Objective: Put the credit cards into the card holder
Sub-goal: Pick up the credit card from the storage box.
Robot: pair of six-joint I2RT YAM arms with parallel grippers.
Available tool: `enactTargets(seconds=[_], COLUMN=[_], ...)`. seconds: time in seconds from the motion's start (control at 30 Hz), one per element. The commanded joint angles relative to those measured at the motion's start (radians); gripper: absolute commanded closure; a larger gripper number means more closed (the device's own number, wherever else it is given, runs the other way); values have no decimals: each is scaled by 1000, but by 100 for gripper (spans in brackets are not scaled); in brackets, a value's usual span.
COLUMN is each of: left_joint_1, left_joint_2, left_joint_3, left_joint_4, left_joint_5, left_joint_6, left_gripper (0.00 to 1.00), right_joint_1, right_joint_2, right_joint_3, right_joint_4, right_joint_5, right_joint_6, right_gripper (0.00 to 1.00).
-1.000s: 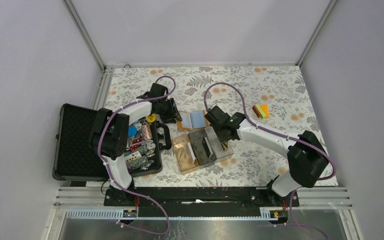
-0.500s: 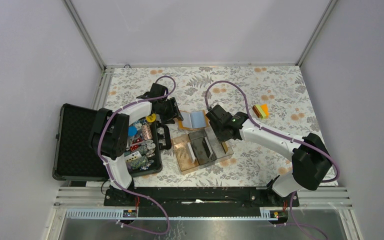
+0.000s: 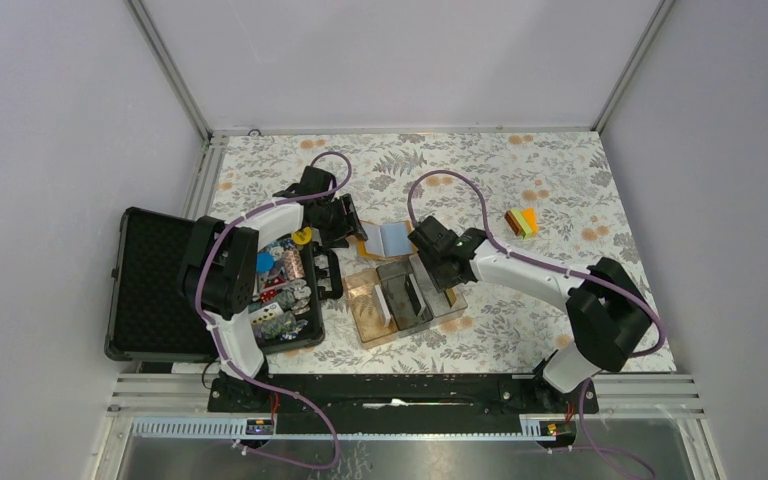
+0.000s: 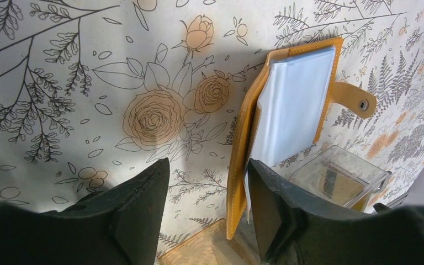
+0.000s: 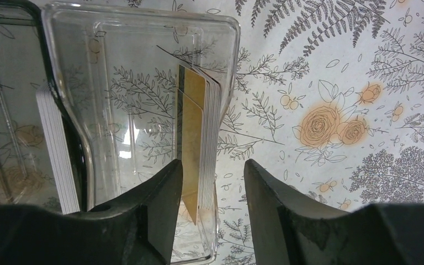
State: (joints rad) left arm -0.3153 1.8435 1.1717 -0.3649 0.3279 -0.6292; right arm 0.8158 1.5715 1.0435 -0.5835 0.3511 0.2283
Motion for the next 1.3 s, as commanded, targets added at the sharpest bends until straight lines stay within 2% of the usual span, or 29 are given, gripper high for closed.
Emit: enactTargets(seconds=[0.0, 0.27, 0.8, 1.27], left_joint_1=[-4, -4, -4, -4], left_joint_2=[-10, -8, -8, -4], left_joint_3=[42, 42, 42, 43], left_joint_4=[16, 15, 15, 15], left_joint_5=[3, 5, 7, 13], left_joint_6=[3, 3, 2, 2], left_gripper=[43, 43, 43, 43], right_joint_1=[8, 8, 11, 22], right_joint_2=[21, 52, 14, -11], right_joint_3=[2, -3, 27, 47], right_joint_4=[12, 16, -25, -48], right_joint_5=[55, 60, 92, 100], right_joint_6=[-2, -3, 7, 11], right_gripper=[48, 46, 52, 53])
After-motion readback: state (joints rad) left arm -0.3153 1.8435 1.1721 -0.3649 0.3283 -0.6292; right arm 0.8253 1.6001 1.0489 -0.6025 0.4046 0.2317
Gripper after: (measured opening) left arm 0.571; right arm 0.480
